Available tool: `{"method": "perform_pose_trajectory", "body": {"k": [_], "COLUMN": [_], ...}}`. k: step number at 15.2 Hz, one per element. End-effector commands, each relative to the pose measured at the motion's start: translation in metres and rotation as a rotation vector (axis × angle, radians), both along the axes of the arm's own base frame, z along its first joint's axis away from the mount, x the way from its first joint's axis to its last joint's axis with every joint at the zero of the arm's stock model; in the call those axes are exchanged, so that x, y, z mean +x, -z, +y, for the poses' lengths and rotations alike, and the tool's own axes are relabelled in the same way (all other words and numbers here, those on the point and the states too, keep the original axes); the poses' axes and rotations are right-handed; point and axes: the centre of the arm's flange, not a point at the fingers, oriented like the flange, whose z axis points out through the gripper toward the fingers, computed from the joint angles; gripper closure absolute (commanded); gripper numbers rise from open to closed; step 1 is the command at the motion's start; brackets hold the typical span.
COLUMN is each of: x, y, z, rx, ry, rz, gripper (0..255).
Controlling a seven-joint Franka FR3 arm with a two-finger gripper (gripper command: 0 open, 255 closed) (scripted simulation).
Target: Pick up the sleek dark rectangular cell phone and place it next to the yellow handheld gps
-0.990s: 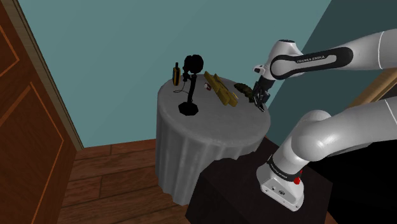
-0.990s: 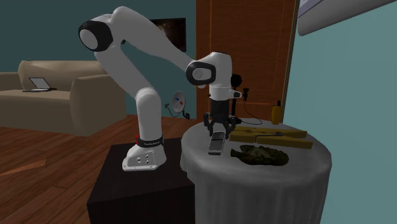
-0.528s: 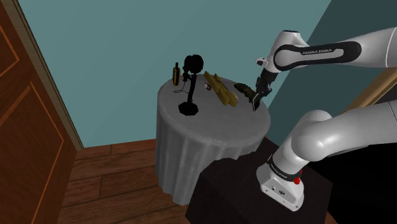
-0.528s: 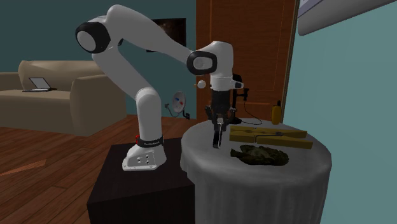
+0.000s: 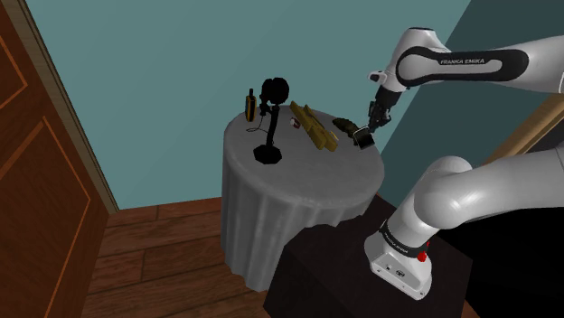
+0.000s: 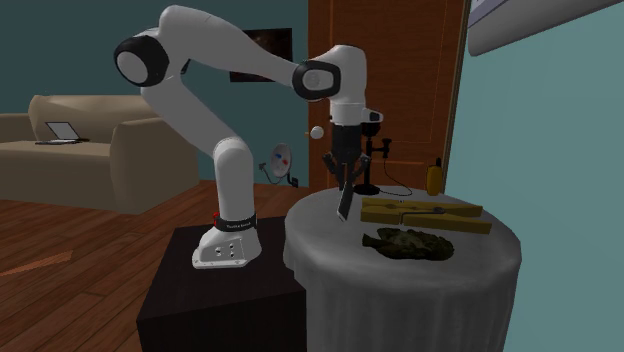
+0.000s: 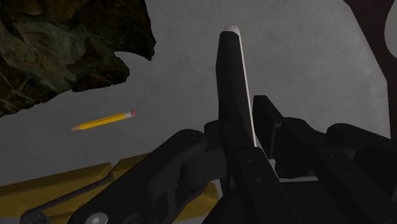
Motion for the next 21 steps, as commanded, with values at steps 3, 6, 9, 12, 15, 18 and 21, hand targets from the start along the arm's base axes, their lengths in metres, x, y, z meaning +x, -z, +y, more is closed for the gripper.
{"method": "perform_pose_trajectory", "body": {"k": [3, 6, 9, 12, 15, 18, 21], "x": [0.0, 0.0, 0.0, 0.0, 0.0, 0.039, 0.078], "y": [-0.021, -0.037, -0.053, -0.069, -0.083, -0.083, -0.083], "z": [0.0, 0.0, 0.0, 0.0, 0.0, 0.006, 0.012], "rx": [0.0, 0.0, 0.0, 0.0, 0.0, 0.0, 0.0], "ry": [0.0, 0.0, 0.0, 0.0, 0.0, 0.0, 0.0], "rz": [0.0, 0.0, 0.0, 0.0, 0.0, 0.0, 0.0], "gripper": [255, 255, 255, 255, 255, 255, 255]}}
